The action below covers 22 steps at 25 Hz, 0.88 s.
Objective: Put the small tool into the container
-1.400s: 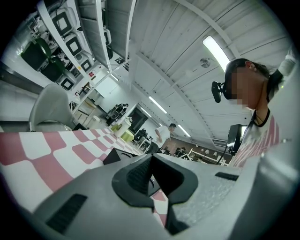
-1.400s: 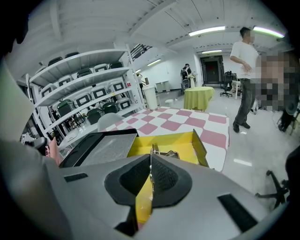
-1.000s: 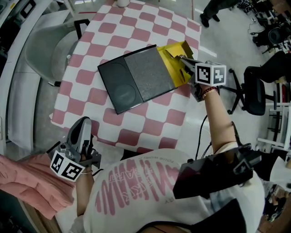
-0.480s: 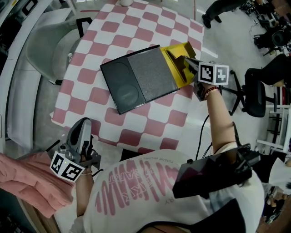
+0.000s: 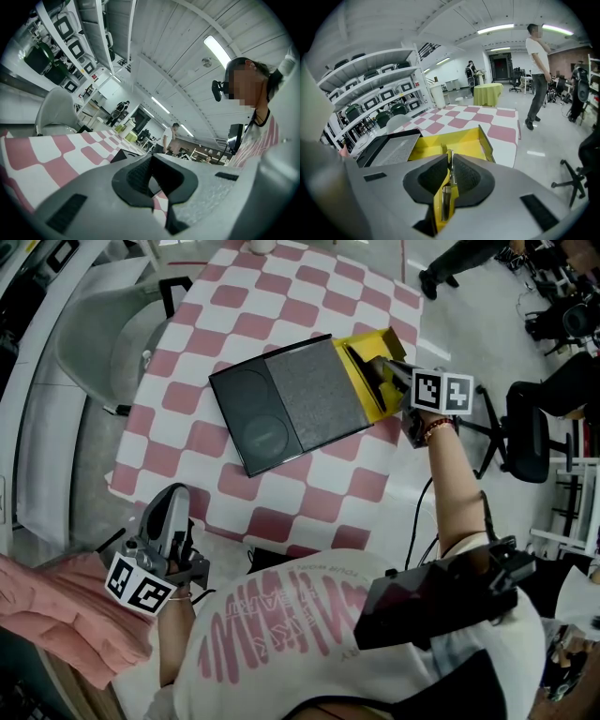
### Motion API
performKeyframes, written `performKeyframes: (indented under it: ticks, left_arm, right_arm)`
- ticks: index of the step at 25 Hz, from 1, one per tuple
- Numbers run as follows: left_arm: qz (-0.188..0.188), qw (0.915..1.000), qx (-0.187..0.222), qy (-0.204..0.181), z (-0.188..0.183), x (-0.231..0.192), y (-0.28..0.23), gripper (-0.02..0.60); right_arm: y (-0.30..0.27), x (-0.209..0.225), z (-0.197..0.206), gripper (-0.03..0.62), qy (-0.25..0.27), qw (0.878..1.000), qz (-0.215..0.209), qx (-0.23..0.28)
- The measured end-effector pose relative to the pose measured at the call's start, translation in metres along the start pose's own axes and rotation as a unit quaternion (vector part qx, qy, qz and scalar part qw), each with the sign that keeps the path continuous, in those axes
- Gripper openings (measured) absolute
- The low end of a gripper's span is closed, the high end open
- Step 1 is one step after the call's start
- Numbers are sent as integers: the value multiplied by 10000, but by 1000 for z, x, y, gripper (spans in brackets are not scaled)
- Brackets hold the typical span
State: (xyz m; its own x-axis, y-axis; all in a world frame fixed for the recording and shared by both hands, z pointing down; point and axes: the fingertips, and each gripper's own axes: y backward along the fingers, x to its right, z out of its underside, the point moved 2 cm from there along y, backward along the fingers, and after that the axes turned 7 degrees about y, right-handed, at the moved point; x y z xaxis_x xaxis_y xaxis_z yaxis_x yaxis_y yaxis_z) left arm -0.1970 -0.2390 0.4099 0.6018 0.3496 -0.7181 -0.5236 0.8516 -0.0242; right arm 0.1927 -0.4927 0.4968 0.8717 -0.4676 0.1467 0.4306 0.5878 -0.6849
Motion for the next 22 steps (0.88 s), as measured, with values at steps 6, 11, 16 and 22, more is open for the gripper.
performKeyframes:
  ticks: [6,11,16,22]
  left_arm:
    - [52,9999,89,-52,-3,1,-1,8]
    - [33,10000,84,-35,-3,1,1,8]
    - [22,10000,71,-13,-2,0,2,8]
    - [46,10000,68,-23,-1,2,0,8]
  right_arm:
    - [-2,3,3,40,-11,10000,59,-10]
    - [-3,4,3,43,19,9999,112,-51]
    - [-3,5,4,48,32,9998,200,-83]
    - [-4,6,5,52,108,9995,285,-78]
